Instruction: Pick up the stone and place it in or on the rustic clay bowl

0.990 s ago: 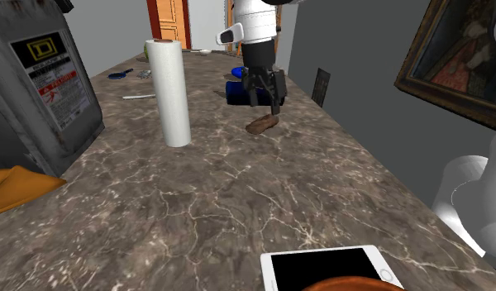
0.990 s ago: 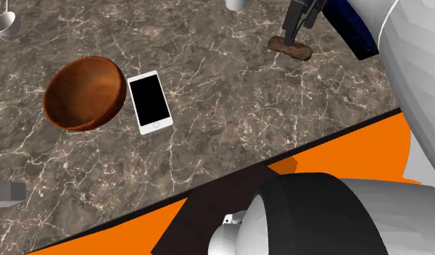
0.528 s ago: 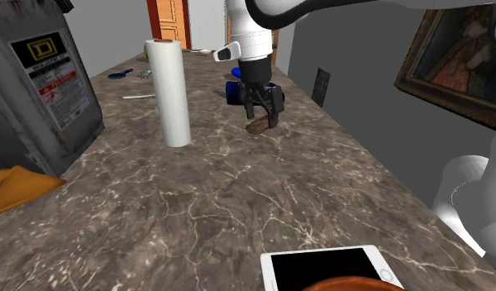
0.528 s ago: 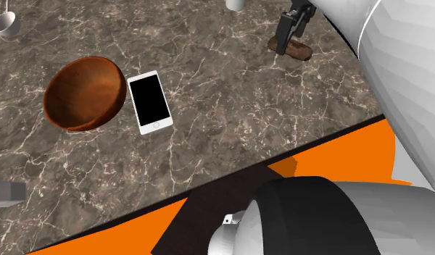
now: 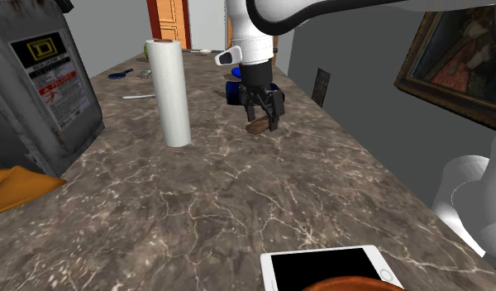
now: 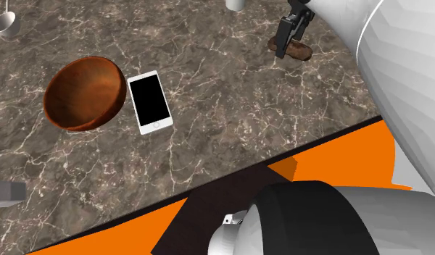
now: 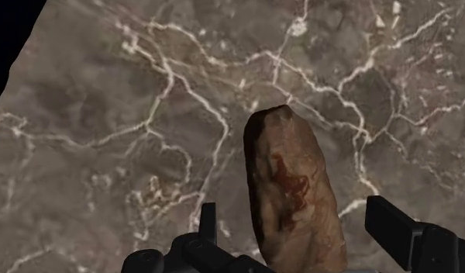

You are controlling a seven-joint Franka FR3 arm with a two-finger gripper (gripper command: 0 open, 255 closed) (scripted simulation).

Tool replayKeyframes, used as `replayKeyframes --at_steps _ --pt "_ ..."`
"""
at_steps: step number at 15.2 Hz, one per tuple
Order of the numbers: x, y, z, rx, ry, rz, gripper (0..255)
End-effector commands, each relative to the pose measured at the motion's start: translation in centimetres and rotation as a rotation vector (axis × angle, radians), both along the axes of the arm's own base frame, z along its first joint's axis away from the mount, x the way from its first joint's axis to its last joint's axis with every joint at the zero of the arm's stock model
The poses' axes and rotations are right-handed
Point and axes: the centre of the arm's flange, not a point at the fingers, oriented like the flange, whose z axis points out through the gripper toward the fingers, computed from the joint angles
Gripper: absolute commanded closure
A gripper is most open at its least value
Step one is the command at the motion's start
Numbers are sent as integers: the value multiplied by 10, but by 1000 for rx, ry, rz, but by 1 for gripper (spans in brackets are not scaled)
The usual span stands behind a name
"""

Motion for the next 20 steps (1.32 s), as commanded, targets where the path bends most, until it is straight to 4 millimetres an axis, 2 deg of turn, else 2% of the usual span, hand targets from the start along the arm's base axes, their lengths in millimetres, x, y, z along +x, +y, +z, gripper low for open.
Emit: replayKeyframes --at_steps 1,10,20 --pt "0 0 0 0 0 0 255" --pt "0 0 0 0 0 0 255" --pt "0 0 53 0 0 0 255"
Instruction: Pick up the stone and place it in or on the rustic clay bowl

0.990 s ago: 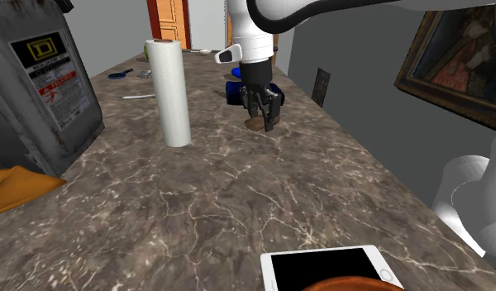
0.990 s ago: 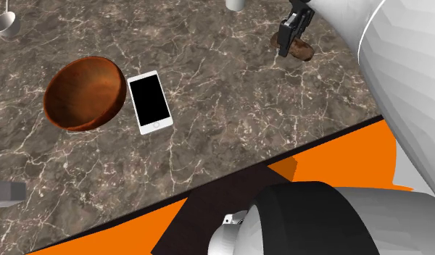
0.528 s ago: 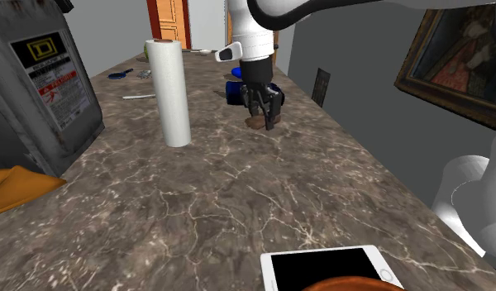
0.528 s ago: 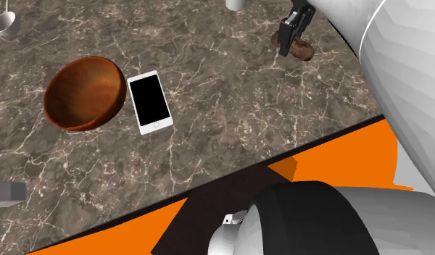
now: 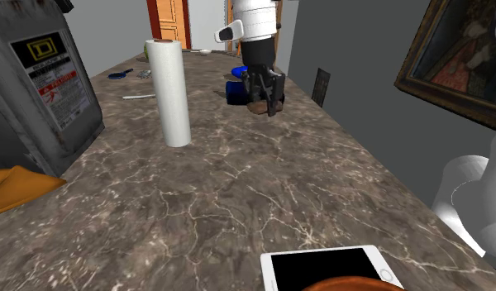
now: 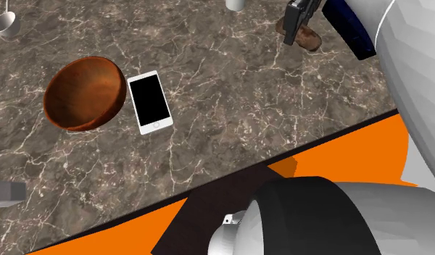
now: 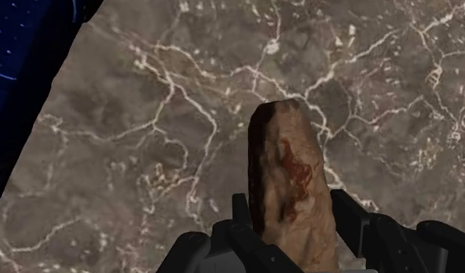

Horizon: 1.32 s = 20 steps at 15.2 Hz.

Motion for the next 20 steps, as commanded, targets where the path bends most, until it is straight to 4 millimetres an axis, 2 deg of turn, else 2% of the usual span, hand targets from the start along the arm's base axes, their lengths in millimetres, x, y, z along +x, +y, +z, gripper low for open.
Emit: replayKeyframes --at_steps 1,19,20 --pt "1 0 11 0 0 0 255" --pt "1 0 103 0 0 0 255" --pt "-10 8 103 0 0 0 255"
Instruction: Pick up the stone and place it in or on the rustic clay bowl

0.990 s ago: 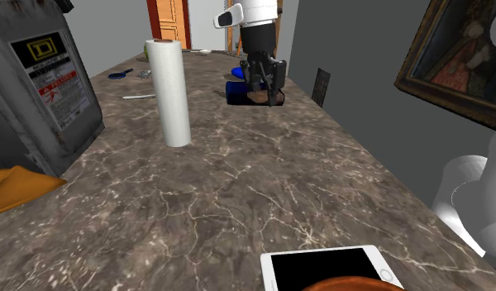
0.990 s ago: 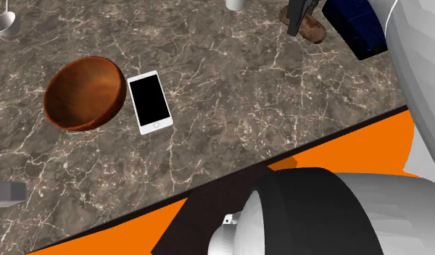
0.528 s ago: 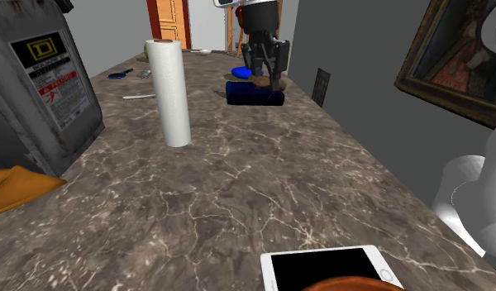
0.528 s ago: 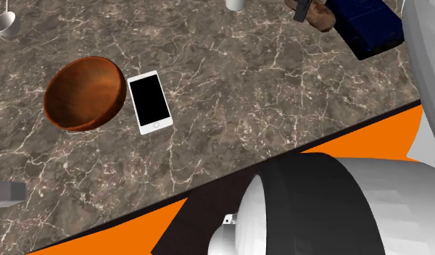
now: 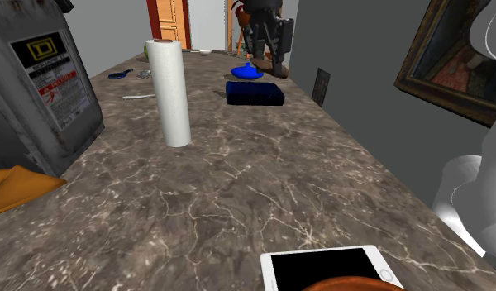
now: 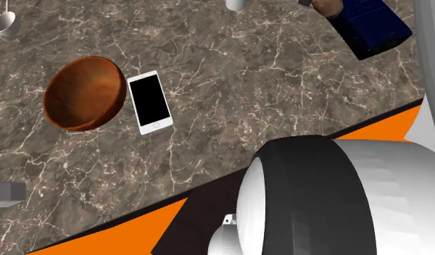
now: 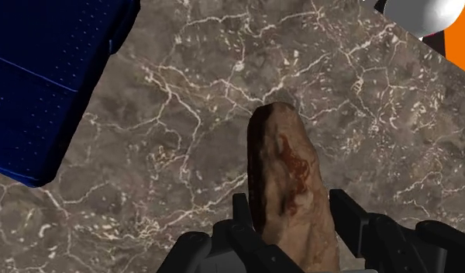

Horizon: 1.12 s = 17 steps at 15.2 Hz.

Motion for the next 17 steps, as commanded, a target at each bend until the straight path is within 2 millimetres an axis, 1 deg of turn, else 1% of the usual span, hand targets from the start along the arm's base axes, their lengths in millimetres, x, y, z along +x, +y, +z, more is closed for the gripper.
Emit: replayKeyframes --at_steps 1,17 --pt "-16 12 2 0 0 0 255" --pt "-187 137 2 0 0 0 255"
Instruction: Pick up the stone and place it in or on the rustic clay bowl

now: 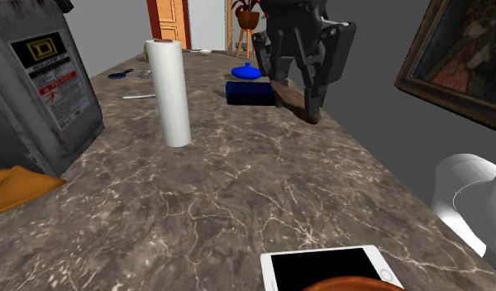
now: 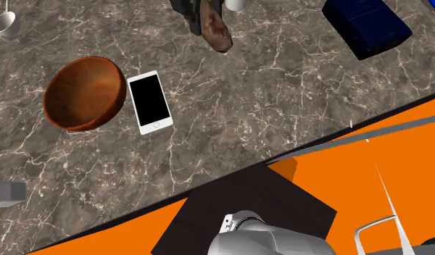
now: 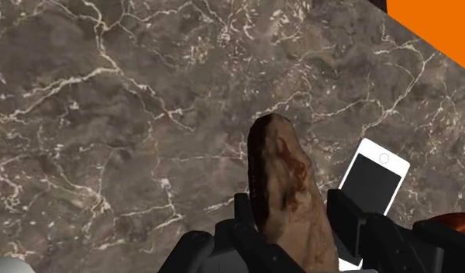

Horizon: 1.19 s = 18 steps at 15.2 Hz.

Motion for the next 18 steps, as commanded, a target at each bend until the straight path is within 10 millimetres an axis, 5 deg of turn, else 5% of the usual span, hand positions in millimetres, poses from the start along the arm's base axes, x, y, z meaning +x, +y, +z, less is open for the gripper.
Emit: replayKeyframes --at_steps 1,18 --pt "-22 17 1 0 -1 -2 255" --pt "-203 150 0 0 0 -2 255"
